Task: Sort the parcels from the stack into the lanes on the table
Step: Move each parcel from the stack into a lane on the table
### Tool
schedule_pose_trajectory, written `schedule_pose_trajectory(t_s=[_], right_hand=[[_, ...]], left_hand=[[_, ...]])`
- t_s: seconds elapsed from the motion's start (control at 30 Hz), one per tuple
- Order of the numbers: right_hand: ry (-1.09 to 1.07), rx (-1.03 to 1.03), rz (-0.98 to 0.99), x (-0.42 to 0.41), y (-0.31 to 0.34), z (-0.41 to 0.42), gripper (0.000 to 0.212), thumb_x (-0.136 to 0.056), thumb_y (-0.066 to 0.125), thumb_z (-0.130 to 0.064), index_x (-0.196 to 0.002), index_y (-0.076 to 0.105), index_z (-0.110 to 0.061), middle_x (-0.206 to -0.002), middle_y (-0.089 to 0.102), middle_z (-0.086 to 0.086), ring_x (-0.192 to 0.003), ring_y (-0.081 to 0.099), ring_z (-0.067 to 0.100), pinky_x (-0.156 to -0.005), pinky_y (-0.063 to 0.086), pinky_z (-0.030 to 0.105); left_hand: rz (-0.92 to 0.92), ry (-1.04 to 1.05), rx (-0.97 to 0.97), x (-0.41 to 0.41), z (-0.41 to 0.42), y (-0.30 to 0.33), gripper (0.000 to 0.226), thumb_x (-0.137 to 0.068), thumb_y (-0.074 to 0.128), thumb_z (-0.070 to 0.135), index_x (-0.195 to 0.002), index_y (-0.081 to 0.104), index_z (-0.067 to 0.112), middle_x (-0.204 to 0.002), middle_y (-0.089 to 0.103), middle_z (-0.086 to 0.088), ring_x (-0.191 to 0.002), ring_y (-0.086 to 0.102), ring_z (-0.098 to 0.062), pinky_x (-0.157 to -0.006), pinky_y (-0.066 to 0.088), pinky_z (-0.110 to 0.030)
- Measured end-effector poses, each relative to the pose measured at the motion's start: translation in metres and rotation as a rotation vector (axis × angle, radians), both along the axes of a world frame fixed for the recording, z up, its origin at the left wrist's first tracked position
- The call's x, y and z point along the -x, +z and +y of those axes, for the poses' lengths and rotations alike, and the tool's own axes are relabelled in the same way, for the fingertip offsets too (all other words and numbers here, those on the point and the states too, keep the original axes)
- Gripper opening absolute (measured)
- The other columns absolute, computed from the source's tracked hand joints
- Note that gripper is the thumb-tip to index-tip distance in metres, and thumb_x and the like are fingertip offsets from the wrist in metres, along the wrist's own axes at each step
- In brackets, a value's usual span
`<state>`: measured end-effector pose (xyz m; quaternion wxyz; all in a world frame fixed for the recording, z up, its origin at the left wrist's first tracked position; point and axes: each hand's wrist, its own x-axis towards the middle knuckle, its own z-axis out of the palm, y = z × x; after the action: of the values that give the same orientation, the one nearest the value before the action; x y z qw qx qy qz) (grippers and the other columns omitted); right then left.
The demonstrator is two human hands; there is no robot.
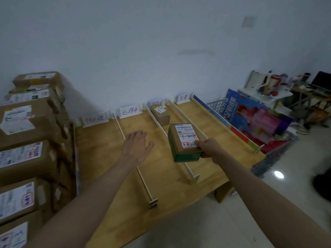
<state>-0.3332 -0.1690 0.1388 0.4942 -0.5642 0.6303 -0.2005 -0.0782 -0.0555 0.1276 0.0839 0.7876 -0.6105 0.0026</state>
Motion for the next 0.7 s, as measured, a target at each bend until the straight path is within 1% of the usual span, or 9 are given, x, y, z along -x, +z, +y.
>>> schedule_pose_trajectory(t_s=[0.07, 0.13, 0.23, 0.37, 0.5, 0.7], right_hand=[[-0.019, -0.006, 0.02, 0.028, -0.004, -0.019, 0.036, -0.096, 0.063, -0.029, -0.113, 0.059, 0.002, -0.11, 0.065, 0.014, -0.099, 0.066, 0.027, -0.073, 0.059, 0.035], [-0.027, -0.022, 0.034, 0.056, -0.01, -0.039, 0.039, -0.095, 0.064, -0.031, -0.113, 0.06, 0.004, -0.11, 0.066, 0.016, -0.098, 0.068, 0.029, -0.077, 0.061, 0.039], [-0.037, -0.039, 0.05, 0.096, -0.015, -0.065, 0.038, -0.095, 0.063, -0.033, -0.108, 0.062, 0.003, -0.106, 0.068, 0.015, -0.095, 0.068, 0.028, -0.082, 0.06, 0.041], [-0.052, -0.069, 0.026, 0.136, -0.023, -0.094, 0.035, -0.096, 0.062, -0.033, -0.11, 0.06, -0.001, -0.104, 0.068, 0.013, -0.092, 0.069, 0.025, -0.076, 0.06, 0.035], [-0.057, -0.068, 0.038, 0.163, -0.034, -0.119, 0.034, -0.096, 0.061, -0.034, -0.109, 0.06, -0.003, -0.104, 0.068, 0.012, -0.092, 0.069, 0.024, -0.082, 0.06, 0.038], [-0.052, -0.035, 0.048, 0.18, -0.047, -0.175, 0.032, -0.098, 0.058, -0.035, -0.102, 0.062, -0.003, -0.101, 0.068, 0.011, -0.094, 0.068, 0.023, -0.087, 0.059, 0.043]], left_hand=[[-0.004, -0.002, -0.011, 0.027, -0.018, -0.005, 0.059, -0.101, 0.031, 0.05, -0.147, 0.039, 0.015, -0.153, 0.04, -0.004, -0.14, 0.035, -0.022, -0.117, 0.021, -0.038], [-0.011, -0.01, -0.025, 0.053, -0.037, -0.009, 0.059, -0.101, 0.03, 0.051, -0.148, 0.039, 0.015, -0.153, 0.038, -0.004, -0.14, 0.034, -0.022, -0.118, 0.02, -0.038], [0.0, -0.005, -0.021, 0.092, -0.064, -0.014, 0.059, -0.101, 0.032, 0.05, -0.147, 0.04, 0.014, -0.151, 0.042, -0.006, -0.138, 0.037, -0.023, -0.117, 0.022, -0.037], [0.021, 0.002, -0.024, 0.139, -0.089, -0.026, 0.057, -0.1, 0.034, 0.048, -0.144, 0.043, 0.013, -0.147, 0.046, -0.006, -0.135, 0.041, -0.024, -0.115, 0.025, -0.037], [0.028, 0.001, -0.039, 0.17, -0.115, -0.039, 0.054, -0.1, 0.036, 0.047, -0.14, 0.047, 0.013, -0.144, 0.049, -0.006, -0.132, 0.044, -0.024, -0.113, 0.028, -0.036], [0.021, 0.019, -0.092, 0.186, -0.179, -0.052, 0.059, -0.1, 0.034, 0.049, -0.146, 0.04, 0.013, -0.149, 0.043, -0.006, -0.138, 0.038, -0.025, -0.116, 0.025, -0.038]])
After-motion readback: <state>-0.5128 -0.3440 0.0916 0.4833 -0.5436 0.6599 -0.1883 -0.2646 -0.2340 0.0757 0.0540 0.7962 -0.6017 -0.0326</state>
